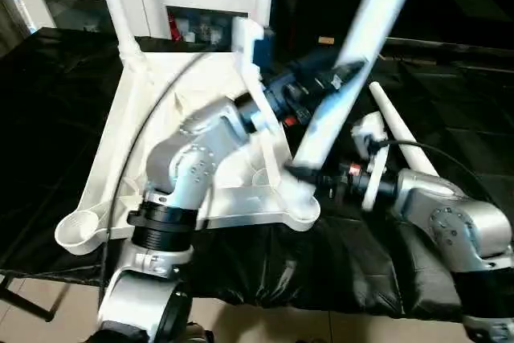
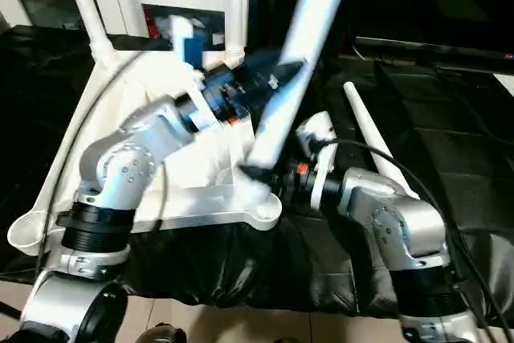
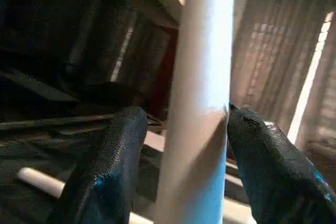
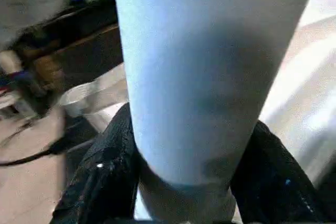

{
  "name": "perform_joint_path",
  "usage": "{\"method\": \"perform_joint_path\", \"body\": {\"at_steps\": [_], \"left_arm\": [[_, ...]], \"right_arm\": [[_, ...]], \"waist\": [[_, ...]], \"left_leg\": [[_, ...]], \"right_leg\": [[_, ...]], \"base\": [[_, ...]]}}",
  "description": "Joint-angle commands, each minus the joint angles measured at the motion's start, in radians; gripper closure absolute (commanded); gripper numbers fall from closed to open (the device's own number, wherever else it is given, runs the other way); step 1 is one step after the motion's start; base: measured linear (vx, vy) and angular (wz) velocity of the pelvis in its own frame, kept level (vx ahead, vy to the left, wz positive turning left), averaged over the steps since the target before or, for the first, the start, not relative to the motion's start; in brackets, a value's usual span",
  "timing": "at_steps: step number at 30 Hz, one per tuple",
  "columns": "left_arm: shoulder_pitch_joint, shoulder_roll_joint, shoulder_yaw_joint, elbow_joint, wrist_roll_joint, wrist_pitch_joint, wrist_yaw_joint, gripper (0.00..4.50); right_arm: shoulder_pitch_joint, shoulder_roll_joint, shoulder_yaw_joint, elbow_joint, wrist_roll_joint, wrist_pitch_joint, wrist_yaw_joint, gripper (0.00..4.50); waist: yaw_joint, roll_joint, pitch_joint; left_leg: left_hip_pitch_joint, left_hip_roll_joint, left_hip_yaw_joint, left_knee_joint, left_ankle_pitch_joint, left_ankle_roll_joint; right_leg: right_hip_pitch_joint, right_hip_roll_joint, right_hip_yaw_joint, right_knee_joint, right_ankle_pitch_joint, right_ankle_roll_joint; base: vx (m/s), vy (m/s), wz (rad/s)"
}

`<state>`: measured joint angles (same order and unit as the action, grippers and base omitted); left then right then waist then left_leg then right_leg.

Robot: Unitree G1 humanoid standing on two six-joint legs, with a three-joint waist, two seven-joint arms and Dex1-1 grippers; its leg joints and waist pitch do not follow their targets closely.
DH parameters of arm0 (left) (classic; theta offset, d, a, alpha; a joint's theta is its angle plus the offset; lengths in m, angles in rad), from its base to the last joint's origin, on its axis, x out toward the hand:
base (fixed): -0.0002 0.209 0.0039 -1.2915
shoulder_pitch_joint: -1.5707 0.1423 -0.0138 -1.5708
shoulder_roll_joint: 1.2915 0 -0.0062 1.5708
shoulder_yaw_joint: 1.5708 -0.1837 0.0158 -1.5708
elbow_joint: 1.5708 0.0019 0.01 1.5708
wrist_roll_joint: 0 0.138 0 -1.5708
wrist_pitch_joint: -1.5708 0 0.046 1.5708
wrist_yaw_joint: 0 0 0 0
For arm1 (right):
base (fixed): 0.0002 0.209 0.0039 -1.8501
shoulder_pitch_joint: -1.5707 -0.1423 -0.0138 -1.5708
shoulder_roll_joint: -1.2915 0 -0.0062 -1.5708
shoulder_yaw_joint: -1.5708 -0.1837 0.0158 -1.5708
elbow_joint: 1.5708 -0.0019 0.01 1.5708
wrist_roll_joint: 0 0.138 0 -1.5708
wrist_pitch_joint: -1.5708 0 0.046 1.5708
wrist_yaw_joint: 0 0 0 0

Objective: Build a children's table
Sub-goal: Pick table leg

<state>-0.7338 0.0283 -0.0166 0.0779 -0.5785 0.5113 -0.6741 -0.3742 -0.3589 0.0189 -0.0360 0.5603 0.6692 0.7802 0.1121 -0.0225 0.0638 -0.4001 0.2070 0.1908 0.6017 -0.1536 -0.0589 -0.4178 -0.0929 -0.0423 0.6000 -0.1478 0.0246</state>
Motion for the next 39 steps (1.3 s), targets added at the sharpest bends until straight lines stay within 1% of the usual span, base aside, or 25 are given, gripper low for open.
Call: {"method": "perform_joint_path", "body": {"at_steps": [1, 3, 4, 5, 6, 7, 8, 9, 10, 12, 13, 14, 15, 16, 18, 19, 21, 23, 24, 27, 29, 35, 36, 38, 39], "left_arm": [[-0.007, 0.027, -0.019, 0.006, 0.049, -0.026, -0.016, 1.65], [0.004, 0.072, -0.048, 0.025, 0.100, -0.048, -0.039, 1.65], [0.004, 0.072, -0.048, 0.025, 0.100, -0.048, -0.039, 1.65], [0.024, 0.141, -0.099, 0.065, 0.182, -0.094, -0.080, 1.65], [0.024, 0.141, -0.099, 0.065, 0.182, -0.094, -0.080, 1.65], [0.032, 0.166, -0.116, 0.080, 0.207, -0.109, -0.095, 1.65], [0.056, 0.245, -0.185, 0.116, 0.288, -0.170, -0.150, 1.65], [0.063, 0.267, -0.204, 0.124, 0.307, -0.184, -0.168, 1.65], [0.071, 0.286, -0.222, 0.130, 0.321, -0.192, -0.186, 1.65], [0.102, 0.345, -0.277, 0.145, 0.364, -0.227, -0.257, 1.65], [0.121, 0.375, -0.305, 0.154, 0.378, -0.238, -0.301, 1.65], [0.121, 0.375, -0.305, 0.154, 0.378, -0.238, -0.301, 1.65], [0.140, 0.401, -0.332, 0.166, 0.389, -0.237, -0.345, 1.65], [0.147, 0.409, -0.340, 0.170, 0.392, -0.237, -0.358, 1.65], [0.161, 0.419, -0.356, 0.193, 0.409, -0.256, -0.381, 1.65], [0.169, 0.420, -0.363, 0.215, 0.419, -0.281, -0.388, 1.83], [0.178, 0.422, -0.370, 0.239, 0.429, -0.307, -0.398, 2.04], [0.182, 0.425, -0.375, 0.248, 0.433, -0.314, -0.410, 2.14], [0.184, 0.426, -0.377, 0.251, 0.435, -0.316, -0.415, 2.28], [0.189, 0.430, -0.386, 0.296, 0.451, -0.341, -0.447, 2.45], [0.191, 0.432, -0.387, 0.300, 0.451, -0.339, -0.455, 2.72], [0.199, 0.443, -0.388, 0.310, 0.450, -0.328, -0.491, 3.05], [0.200, 0.444, -0.389, 0.317, 0.456, -0.333, -0.492, 3.24], [0.201, 0.449, -0.394, 0.331, 0.472, -0.344, -0.498, 3.29], [0.202, 0.451, -0.395, 0.338, 0.482, -0.351, -0.497, 3.50]], "right_arm": [[-0.009, 0.011, -0.037, 0.017, -0.029, -0.049, -0.056, 2.59], [-0.008, 0.019, -0.037, 0.035, -0.069, -0.091, -0.100, 2.59], [-0.008, 0.019, -0.037, 0.035, -0.069, -0.091, -0.100, 2.59], [0.001, 0.019, -0.019, 0.052, -0.128, -0.148, -0.141, 2.59], [0.001, 0.019, -0.019, 0.052, -0.128, -0.148, -0.141, 2.59], [0.005, 0.018, -0.012, 0.057, -0.148, -0.165, -0.155, 2.59], [0.012, 0.026, -0.016, 0.066, -0.168, -0.176, -0.186, 2.59], [0.014, 0.031, -0.018, 0.070, -0.174, -0.182, -0.195, 2.59], [0.016, 0.034, -0.019, 0.071, -0.181, -0.186, -0.204, 2.59], [0.024, 0.040, -0.020, 0.072, -0.194, -0.195, -0.223, 2.59], [0.031, 0.045, -0.023, 0.068, -0.193, -0.188, -0.234, 2.59], [0.031, 0.045, -0.023, 0.068, -0.193, -0.188, -0.234, 2.59], [0.040, 0.049, -0.023, 0.065, -0.194, -0.192, -0.242, 2.59], [0.044, 0.050, -0.022, 0.064, -0.196, -0.195, -0.244, 2.59], [0.054, 0.057, -0.019, 0.065, -0.208, -0.210, -0.252, 2.59], [0.061, 0.060, -0.017, 0.063, -0.213, -0.215, -0.255, 2.59], [0.068, 0.063, -0.016, 0.056, -0.213, -0.215, -0.258, 2.59], [0.071, 0.065, -0.015, 0.052, -0.212, -0.214, -0.258, 2.59], [0.072, 0.066, -0.015, 0.050, -0.212, -0.213, -0.258, 2.59], [0.083, 0.069, -0.012, 0.042, -0.216, -0.216, -0.262, 2.59], [0.084, 0.070, -0.012, 0.040, -0.216, -0.216, -0.261, 2.59], [0.086, 0.070, -0.015, 0.045, -0.219, -0.215, -0.257, 2.59], [0.087, 0.070, -0.013, 0.044, -0.220, -0.214, -0.257, 2.59], [0.087, 0.069, -0.011, 0.044, -0.220, -0.214, -0.255, 2.59], [0.087, 0.069, -0.010, 0.044, -0.220, -0.213, -0.254, 2.59]], "waist": [[-0.002, -0.008, -0.082], [-0.003, -0.004, -0.082], [-0.003, -0.003, -0.082], [-0.003, -0.001, -0.082], [-0.003, 0.001, -0.082], [-0.007, -0.003, -0.082], [-0.005, 0.001, -0.082], [-0.010, 0.003, -0.083], [-0.010, 0.006, -0.083], [-0.012, 0.008, -0.084], [-0.013, 0.011, -0.084], [-0.013, 0.011, -0.084], [-0.014, 0.013, -0.084], [-0.015, 0.011, -0.083], [-0.015, 0.015, -0.083], [-0.015, 0.015, -0.081], [-0.016, 0.016, -0.080], [-0.018, 0.014, -0.079], [-0.019, 0.014, -0.078], [-0.024, 0.014, -0.074], [-0.024, 0.016, -0.074], [-0.025, 0.015, -0.073], [-0.025, 0.015, -0.073], [-0.025, 0.015, -0.074], [-0.026, 0.014, -0.074]], "left_leg": [[0.024, 0.009, -0.007, -0.071, -0.252, -0.030], [0.027, 0.010, -0.008, -0.073, -0.253, -0.035], [0.028, 0.010, -0.009, -0.073, -0.253, -0.037], [0.027, 0.009, -0.010, -0.074, -0.255, -0.040], [0.030, 0.010, -0.009, -0.074, -0.262, -0.045], [0.026, 0.008, -0.009, -0.075, -0.259, -0.049], [0.029, 0.008, -0.010, -0.076, -0.258, -0.046], [0.028, 0.007, -0.011, -0.078, -0.265, -0.050], [0.031, 0.009, -0.010, -0.078, -0.268, -0.057], [0.032, 0.010, -0.011, -0.080, -0.271, -0.058], [0.034, 0.011, -0.009, -0.079, -0.280, -0.060], [0.034, 0.011, -0.009, -0.079, -0.280, -0.060], [0.035, 0.012, -0.009, -0.080, -0.286, -0.061], [0.034, 0.011, -0.009, -0.081, -0.287, -0.060], [0.036, 0.011, -0.007, -0.081, -0.302, -0.064], [0.035, 0.012, -0.008, -0.083, -0.312, -0.066], [0.037, 0.012, -0.009, -0.084, -0.342, -0.070], [0.038, 0.012, -0.010, -0.085, -0.362, -0.072], [0.038, 0.012, -0.011, -0.085, -0.370, -0.072], [0.039, 0.011, -0.013, -0.086, -0.406, -0.074], [0.039, 0.011, -0.015, -0.087, -0.412, -0.075], [0.042, 0.013, -0.016, -0.088, -0.431, -0.076], [0.043, 0.013, -0.016, -0.088, -0.431, -0.075], [0.043, 0.013, -0.015, -0.087, -0.429, -0.074], [0.043, 0.013, -0.016, -0.088, -0.428, -0.073]], "right_leg": [[0.045, -0.033, 0.016, -0.075, -0.352, -0.129], [0.043, -0.032, 0.017, -0.075, -0.349, -0.122], [0.041, -0.031, 0.017, -0.074, -0.348, -0.119], [0.041, -0.031, 0.017, -0.076, -0.350, -0.114], [0.037, -0.031, 0.018, -0.077, -0.359, -0.107], [0.044, -0.030, 0.019, -0.072, -0.347, -0.109], [0.039, -0.030, 0.019, -0.077, -0.351, -0.101], [0.040, -0.029, 0.020, -0.072, -0.351, -0.095], [0.038, -0.029, 0.020, -0.069, -0.332, -0.105], [0.038, -0.029, 0.021, -0.067, -0.315, -0.118], [0.036, -0.030, 0.022, -0.063, -0.292, -0.141], [0.036, -0.030, 0.022, -0.063, -0.292, -0.141], [0.037, -0.030, 0.022, -0.059, -0.273, -0.156], [0.037, -0.030, 0.023, -0.060, -0.273, -0.158], [0.036, -0.031, 0.024, -0.059, -0.275, -0.165], [0.037, -0.032, 0.024, -0.061, -0.282, -0.166], [0.035, -0.033, 0.024, -0.065, -0.316, -0.162], [0.035, -0.034, 0.024, -0.068, -0.339, -0.158], [0.034, -0.035, 0.024, -0.068, -0.350, -0.157], [0.031, -0.036, 0.023, -0.077, -0.418, -0.141], [0.031, -0.038, 0.023, -0.079, -0.436, -0.134], [0.028, -0.038, 0.022, -0.080, -0.447, -0.142], [0.027, -0.038, 0.023, -0.079, -0.444, -0.144], [0.027, -0.037, 0.023, -0.080, -0.438, -0.146], [0.027, -0.037, 0.023, -0.079, -0.433, -0.146]], "base": [[0.000, 0.000, 0.00], [0.000, 0.000, 0.00], [0.000, 0.000, 0.00], [0.000, 0.000, 0.00], [0.000, 0.000, 0.00], [0.000, 0.000, 0.00], [0.000, 0.000, 0.00], [0.000, 0.000, 0.00], [0.000, 0.000, 0.00], [0.000, 0.000, 0.00], [0.000, 0.000, 0.00], [0.000, 0.000, 0.00], [0.000, 0.000, 0.00], [0.000, 0.000, 0.00], [0.000, 0.000, 0.00], [0.000, 0.000, 0.00], [0.000, 0.000, 0.00], [0.000, 0.000, 0.00], [0.000, 0.000, 0.00], [0.000, 0.000, 0.00], [0.000, 0.000, 0.00], [0.000, 0.000, 0.00], [0.000, 0.000, 0.00], [0.000, 0.000, 0.00], [0.000, 0.000, 0.00]]}}
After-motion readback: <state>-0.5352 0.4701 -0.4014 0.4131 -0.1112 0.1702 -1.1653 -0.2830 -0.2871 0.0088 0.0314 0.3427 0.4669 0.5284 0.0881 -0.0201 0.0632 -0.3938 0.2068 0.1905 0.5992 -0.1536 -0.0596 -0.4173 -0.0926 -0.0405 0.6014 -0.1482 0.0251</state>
